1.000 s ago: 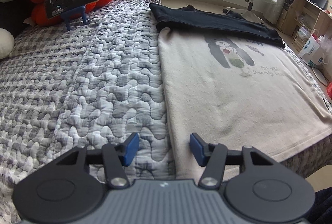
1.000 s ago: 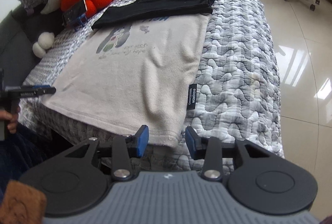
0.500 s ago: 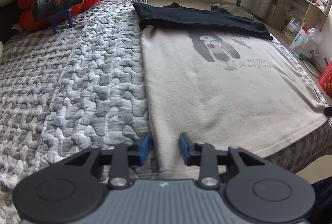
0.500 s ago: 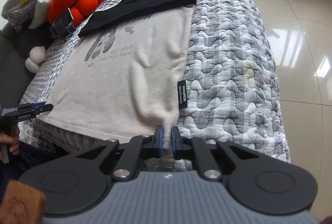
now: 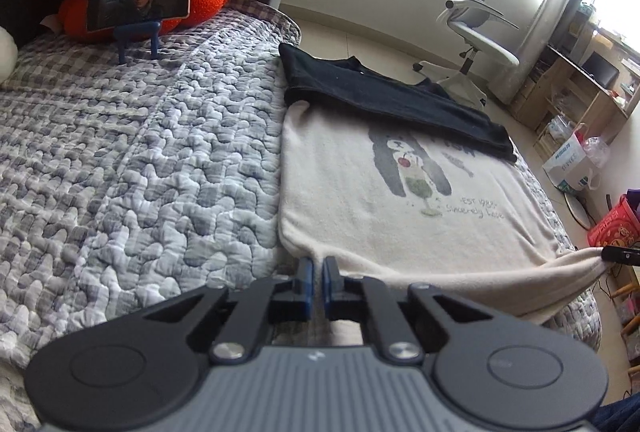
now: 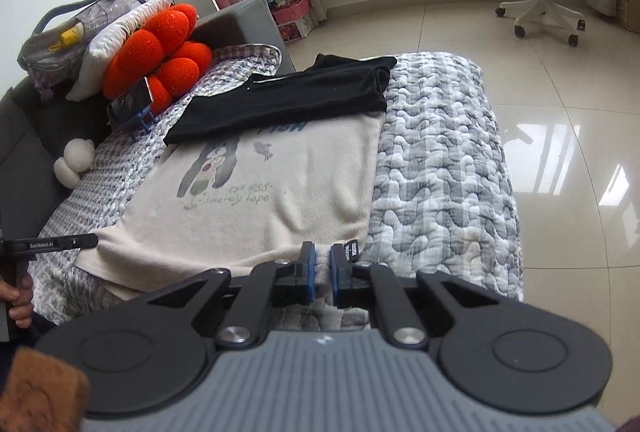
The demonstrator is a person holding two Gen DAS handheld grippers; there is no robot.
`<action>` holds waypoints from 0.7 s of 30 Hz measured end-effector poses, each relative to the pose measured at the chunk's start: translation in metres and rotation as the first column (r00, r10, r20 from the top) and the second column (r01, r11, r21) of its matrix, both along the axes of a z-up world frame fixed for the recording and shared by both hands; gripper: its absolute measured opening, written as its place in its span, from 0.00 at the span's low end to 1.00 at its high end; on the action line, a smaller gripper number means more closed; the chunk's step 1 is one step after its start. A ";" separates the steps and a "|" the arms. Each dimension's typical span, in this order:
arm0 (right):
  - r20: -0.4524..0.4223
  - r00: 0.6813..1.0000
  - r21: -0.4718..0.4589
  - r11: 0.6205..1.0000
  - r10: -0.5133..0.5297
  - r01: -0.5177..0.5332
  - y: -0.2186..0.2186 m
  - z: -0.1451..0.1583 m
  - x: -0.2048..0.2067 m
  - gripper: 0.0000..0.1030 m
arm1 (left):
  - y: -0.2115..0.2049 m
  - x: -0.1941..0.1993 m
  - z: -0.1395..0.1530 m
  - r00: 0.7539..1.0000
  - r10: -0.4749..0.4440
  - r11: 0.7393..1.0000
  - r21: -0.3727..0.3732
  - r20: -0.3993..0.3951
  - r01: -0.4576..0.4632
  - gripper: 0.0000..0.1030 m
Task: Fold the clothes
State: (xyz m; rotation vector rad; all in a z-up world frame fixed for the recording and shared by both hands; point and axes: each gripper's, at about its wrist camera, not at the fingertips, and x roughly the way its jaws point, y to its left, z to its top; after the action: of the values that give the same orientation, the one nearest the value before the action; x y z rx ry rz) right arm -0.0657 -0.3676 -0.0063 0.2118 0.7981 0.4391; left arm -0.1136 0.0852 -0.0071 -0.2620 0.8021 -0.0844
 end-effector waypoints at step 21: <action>-0.065 0.980 0.066 0.979 -0.190 0.195 0.012 -0.013 0.088 0.09 | 0.038 0.094 -0.011 0.985 0.092 0.957 -0.260 -0.149 -0.129 0.27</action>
State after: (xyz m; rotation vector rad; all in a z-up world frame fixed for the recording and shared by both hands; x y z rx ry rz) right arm 0.0222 -0.3557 -0.0194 0.3670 0.8109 0.2798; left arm -0.0191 0.1228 -0.0183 -0.5741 0.9096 -0.0705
